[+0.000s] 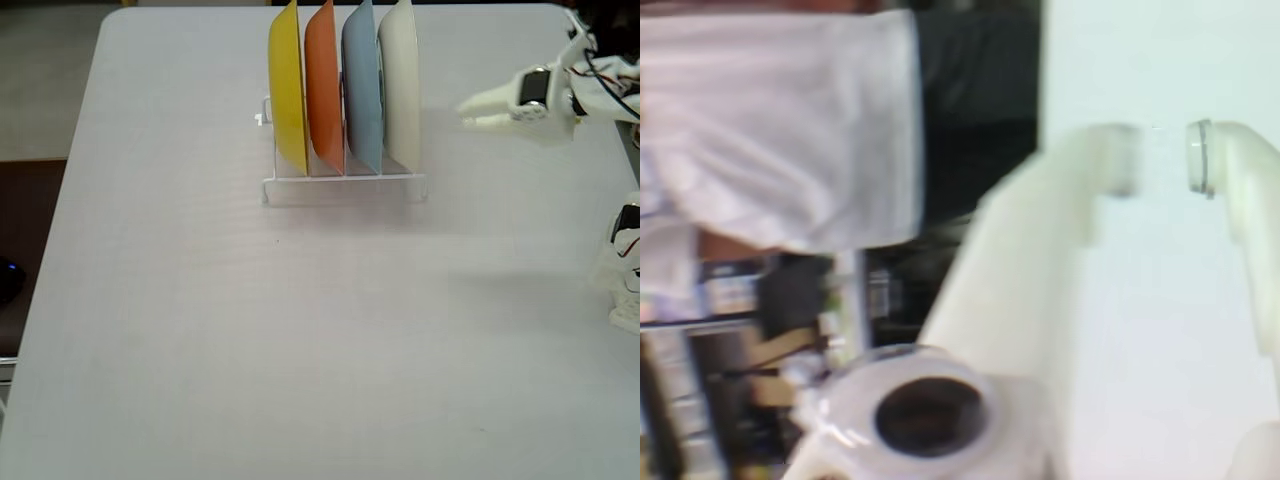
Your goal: Would you please take all the plates for me?
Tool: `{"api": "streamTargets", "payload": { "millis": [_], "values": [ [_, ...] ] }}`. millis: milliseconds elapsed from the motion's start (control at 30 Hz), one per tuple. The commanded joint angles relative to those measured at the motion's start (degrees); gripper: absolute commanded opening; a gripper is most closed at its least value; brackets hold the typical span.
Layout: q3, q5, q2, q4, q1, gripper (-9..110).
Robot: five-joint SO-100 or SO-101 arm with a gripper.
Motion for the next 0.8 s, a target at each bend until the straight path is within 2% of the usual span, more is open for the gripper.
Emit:
{"api": "streamTargets", "payload": {
  "millis": [0,200,767],
  "values": [
    [-11.8,-3.0,-8.5,2.3,2.4,26],
    [-21.4,-8.3,-19.2,3.7,6.5,33],
    [-42.3,-21.0,-37.5,5.4,14.0,30]
  ]
}}
